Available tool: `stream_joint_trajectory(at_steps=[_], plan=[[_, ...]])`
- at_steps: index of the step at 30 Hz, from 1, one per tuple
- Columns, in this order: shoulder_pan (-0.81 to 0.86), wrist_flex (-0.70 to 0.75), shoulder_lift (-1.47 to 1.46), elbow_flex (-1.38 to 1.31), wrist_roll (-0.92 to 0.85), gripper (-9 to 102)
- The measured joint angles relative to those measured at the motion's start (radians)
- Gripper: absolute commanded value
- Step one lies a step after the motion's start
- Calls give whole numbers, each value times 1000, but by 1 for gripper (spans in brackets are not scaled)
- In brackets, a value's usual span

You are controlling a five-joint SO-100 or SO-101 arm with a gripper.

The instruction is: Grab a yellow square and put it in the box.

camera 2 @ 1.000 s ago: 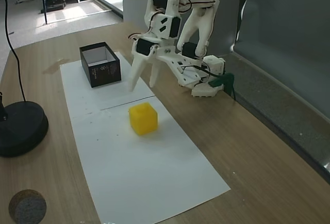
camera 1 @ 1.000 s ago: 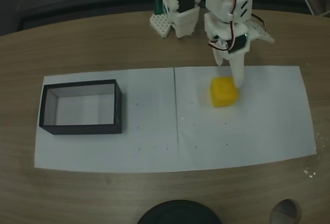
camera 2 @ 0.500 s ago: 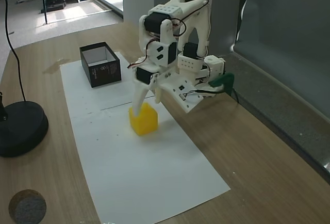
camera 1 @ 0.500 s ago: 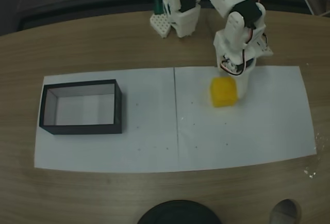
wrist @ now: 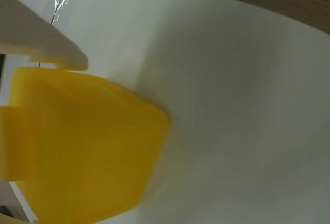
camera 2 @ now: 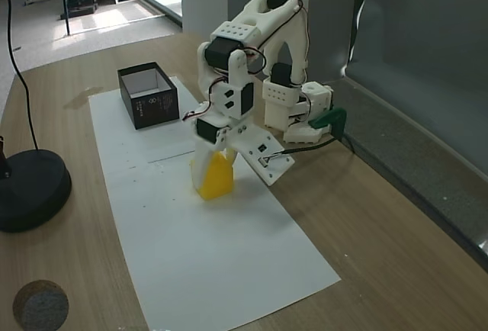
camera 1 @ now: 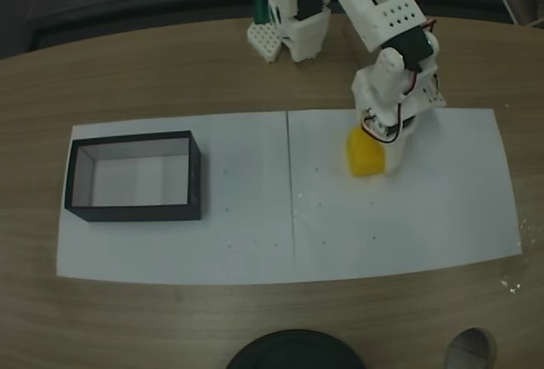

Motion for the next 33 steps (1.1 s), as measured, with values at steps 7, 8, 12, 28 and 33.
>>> stream_joint_trajectory(at_steps=[7,8,12,28,33], plan=[[37,-11,-2,-17,-6,11],[49,-12,-2,-17,-6,11],[146,-5,-3,-71,-46,11],[957,83,-18,-672,-279,11],[1118,83,-25,-678,-324,11]])
